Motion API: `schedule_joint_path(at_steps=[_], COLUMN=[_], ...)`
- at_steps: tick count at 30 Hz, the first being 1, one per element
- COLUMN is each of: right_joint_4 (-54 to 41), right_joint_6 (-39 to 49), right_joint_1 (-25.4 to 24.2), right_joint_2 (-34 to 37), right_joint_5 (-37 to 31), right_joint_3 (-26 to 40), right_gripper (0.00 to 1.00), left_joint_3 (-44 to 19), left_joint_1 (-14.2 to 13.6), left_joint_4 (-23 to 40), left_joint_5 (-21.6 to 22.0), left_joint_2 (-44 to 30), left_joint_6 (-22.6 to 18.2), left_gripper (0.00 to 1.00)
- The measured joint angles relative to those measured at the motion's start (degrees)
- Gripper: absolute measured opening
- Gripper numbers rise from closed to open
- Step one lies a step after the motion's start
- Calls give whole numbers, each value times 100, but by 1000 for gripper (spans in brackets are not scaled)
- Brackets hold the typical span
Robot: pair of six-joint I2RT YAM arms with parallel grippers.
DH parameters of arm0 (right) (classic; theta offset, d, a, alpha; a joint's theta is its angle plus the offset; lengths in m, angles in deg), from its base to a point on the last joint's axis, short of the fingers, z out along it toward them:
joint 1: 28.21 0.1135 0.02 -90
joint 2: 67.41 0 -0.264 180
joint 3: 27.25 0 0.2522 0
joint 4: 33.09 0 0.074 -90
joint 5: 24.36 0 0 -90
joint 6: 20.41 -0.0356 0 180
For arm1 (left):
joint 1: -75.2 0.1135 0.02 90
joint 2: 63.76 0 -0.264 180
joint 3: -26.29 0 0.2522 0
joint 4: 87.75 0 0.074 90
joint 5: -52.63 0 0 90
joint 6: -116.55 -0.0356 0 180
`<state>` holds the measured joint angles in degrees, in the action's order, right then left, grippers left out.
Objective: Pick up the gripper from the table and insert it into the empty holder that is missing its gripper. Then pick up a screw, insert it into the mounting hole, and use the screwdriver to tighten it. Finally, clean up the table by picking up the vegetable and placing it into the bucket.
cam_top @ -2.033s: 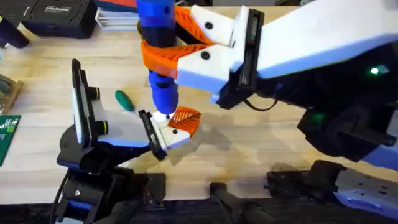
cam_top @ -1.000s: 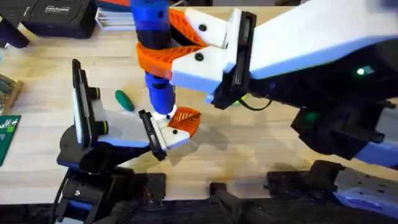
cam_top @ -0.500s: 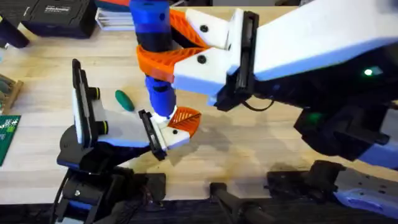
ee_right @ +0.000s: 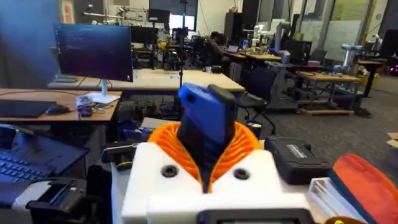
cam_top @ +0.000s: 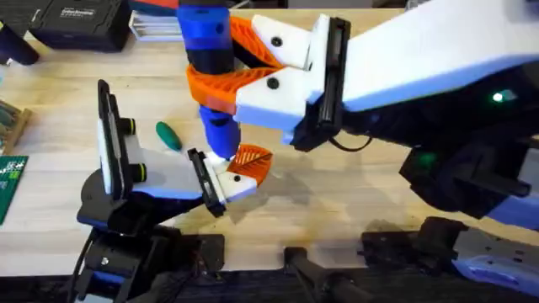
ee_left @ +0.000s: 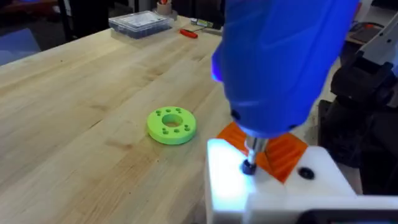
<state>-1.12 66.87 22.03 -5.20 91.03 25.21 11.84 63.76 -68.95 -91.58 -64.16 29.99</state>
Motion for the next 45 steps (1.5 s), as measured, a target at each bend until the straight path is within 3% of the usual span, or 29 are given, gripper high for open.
schedule_joint_path(at_steps=[45], right_joint_4=[-203], right_joint_6=[83], right_joint_1=[2], right_joint_2=[0], right_joint_5=[-3], right_joint_3=[0], right_gripper=[30], left_joint_3=[0], left_joint_1=[0], left_joint_4=[7], left_joint_5=[-4], left_joint_2=[0], left_joint_6=[5], left_gripper=[13])
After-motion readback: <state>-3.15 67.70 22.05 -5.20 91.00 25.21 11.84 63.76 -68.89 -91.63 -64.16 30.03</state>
